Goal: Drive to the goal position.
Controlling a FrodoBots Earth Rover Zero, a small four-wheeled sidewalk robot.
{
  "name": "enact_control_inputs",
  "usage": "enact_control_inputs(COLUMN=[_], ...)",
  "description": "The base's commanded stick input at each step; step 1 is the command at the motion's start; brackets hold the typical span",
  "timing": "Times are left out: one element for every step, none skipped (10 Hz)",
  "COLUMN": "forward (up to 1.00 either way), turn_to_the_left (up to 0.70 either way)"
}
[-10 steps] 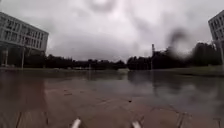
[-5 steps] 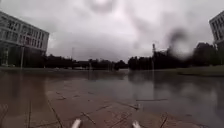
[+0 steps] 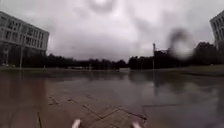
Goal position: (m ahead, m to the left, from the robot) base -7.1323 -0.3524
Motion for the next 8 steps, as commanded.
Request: enact_control_inputs(forward=[0.70, 0.70, 0.70, 0.70, 0.70, 0.70, 0.70, 0.70], turn_to_the_left=[0.00, 0.00, 0.00, 0.00, 0.00, 0.00, 0.00, 0.00])
